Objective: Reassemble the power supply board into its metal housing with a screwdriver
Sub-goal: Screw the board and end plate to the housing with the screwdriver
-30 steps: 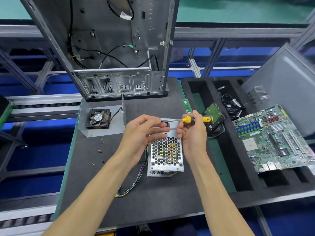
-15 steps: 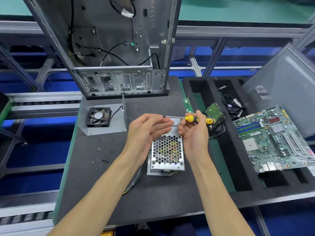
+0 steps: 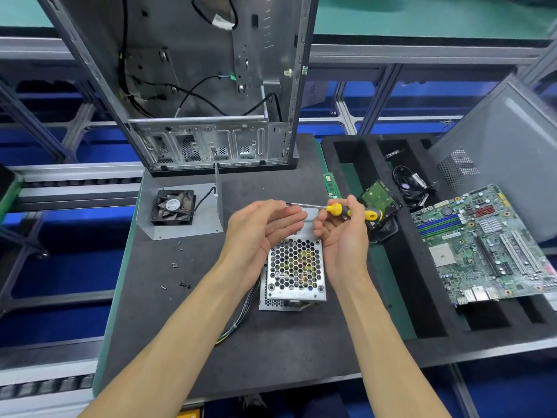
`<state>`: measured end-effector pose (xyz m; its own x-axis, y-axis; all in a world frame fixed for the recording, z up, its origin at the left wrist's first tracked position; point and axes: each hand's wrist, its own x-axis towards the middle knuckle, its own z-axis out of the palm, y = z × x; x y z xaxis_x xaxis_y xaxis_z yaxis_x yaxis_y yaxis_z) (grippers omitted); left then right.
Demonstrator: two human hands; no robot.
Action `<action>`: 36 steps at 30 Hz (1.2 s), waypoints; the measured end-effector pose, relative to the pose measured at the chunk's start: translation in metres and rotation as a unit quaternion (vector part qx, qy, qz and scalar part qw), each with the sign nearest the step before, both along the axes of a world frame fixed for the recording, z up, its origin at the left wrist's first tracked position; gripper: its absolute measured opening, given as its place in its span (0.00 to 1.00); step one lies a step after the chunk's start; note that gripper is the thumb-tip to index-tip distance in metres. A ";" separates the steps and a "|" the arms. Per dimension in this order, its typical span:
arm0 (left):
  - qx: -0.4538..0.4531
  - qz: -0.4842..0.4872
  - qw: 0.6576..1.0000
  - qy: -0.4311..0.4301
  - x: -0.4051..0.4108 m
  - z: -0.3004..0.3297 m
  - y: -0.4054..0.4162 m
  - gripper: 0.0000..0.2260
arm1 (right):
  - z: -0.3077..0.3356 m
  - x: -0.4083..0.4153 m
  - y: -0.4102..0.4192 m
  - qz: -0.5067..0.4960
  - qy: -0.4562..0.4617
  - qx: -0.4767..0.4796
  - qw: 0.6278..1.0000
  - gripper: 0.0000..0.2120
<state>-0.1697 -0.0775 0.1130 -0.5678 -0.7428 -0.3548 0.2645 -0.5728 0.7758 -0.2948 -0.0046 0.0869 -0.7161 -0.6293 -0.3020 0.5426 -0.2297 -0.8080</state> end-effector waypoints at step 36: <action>0.070 -0.164 0.978 -0.112 0.012 -0.030 -0.027 0.14 | 0.011 -0.013 0.003 -0.023 0.015 -0.002 1.000 0.20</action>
